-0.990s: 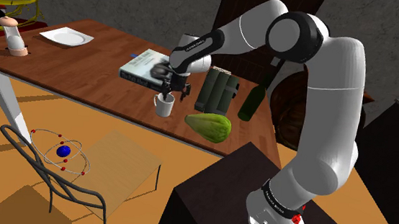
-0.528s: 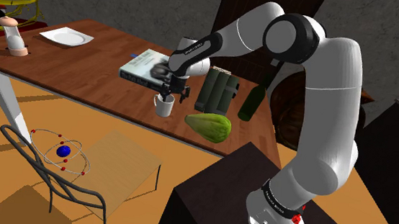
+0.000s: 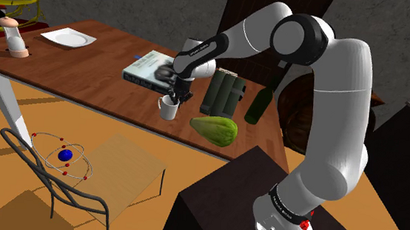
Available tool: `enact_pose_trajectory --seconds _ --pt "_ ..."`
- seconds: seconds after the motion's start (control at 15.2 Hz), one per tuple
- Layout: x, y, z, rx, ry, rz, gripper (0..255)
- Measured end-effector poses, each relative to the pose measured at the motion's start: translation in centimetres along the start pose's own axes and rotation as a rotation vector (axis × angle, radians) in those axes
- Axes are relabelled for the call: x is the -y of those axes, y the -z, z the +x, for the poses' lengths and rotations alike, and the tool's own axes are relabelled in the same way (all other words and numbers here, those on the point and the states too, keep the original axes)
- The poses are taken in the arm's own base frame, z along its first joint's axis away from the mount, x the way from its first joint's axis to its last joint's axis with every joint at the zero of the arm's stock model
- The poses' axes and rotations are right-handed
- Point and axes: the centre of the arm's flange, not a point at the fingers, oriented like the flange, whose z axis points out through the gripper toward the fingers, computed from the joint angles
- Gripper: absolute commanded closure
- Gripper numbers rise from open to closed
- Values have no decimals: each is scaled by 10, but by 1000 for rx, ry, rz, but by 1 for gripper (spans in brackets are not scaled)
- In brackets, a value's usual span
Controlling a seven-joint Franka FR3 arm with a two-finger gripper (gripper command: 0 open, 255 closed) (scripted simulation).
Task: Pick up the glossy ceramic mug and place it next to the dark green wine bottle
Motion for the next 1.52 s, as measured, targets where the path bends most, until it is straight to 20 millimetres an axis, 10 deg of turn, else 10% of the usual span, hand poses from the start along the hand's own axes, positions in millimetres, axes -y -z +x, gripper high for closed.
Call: enact_pose_trajectory --seconds 1.52 --pt "5 94 -5 0 0 0 255"
